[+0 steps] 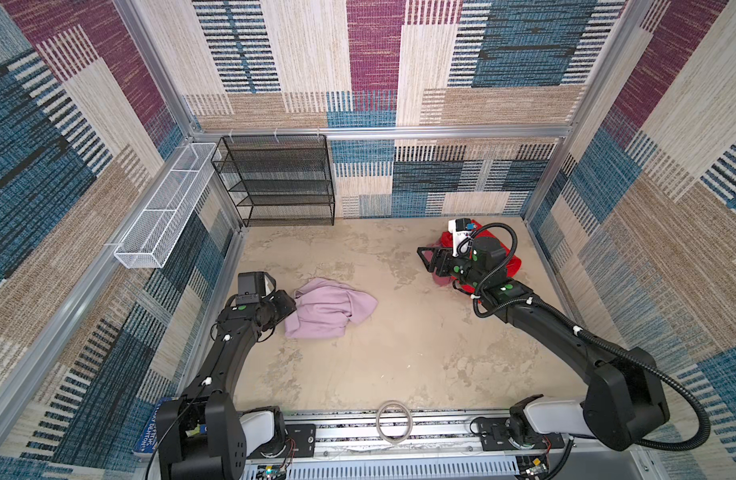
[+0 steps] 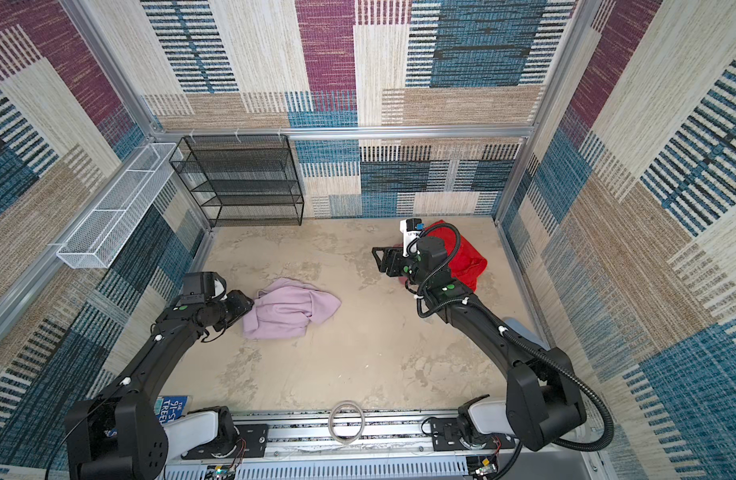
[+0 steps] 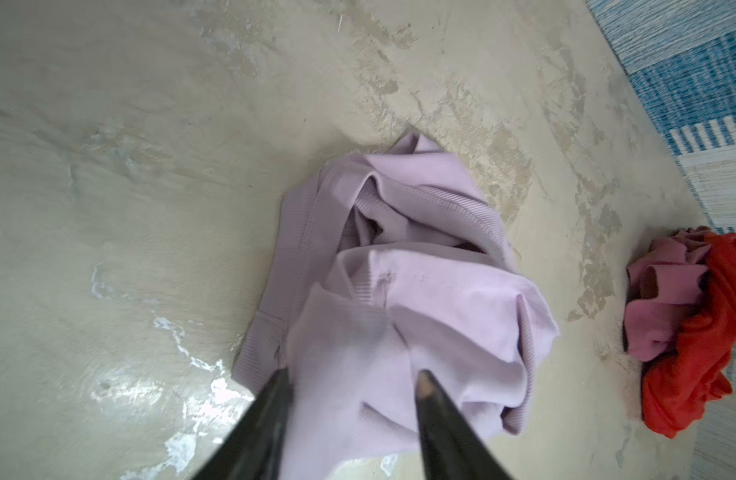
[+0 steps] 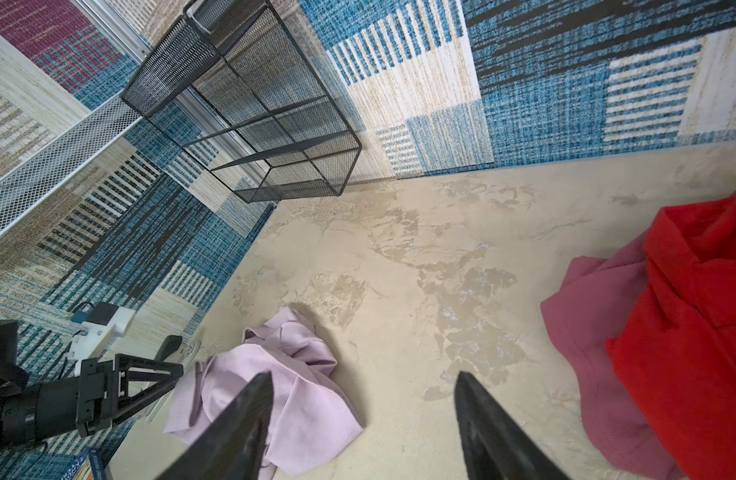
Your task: Pick out a specific cloth from the pile
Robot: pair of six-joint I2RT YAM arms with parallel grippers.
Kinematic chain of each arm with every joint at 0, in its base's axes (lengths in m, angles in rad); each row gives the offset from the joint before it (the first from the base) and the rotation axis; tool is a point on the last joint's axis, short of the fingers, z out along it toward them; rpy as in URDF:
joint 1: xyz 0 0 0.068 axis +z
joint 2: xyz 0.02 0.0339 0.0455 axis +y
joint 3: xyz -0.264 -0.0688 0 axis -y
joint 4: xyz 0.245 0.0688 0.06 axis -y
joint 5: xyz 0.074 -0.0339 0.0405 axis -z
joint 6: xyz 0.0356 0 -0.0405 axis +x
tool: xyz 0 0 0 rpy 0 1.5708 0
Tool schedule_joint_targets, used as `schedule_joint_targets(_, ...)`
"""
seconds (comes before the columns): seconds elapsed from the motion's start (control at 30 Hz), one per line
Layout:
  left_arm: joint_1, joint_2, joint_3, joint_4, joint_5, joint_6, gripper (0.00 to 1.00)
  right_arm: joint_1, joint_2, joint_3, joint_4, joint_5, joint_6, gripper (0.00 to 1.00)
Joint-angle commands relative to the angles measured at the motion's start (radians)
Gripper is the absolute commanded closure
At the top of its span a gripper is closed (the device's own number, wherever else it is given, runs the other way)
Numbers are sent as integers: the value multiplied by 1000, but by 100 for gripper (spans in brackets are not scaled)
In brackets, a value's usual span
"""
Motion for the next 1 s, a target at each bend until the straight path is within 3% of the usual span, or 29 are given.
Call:
schedule_joint_targets(0.0,-1,-34,32,-30,-23,24,42,-1,-13,3,7,5,-8,28)
schedule_joint_targets(0.17,-83,-94,51,-31,4,60,40,-2,-12,-2,13,8,-5,28)
schedule_joint_targets(0.3,-276,-76,71,-37,-78,72,39,-3,-4,-3,19,6,3,28)
schedule_joint_targets(0.4,-407,4,109,-31,-115,54,39,-2,-4,-9,22,6,8,28)
schedule_joint_targets(0.6,-602,292,281,-20,-143,52,43,-5,-9,-29,18,22,15,27)
schedule_joint_targets(0.8,-669,518,415,-25,-165,67,37,-23,-42,-58,10,23,10,27)
schedule_joint_targets(0.97,-689,626,468,-44,-192,45,36,-44,-61,-78,3,12,11,27)
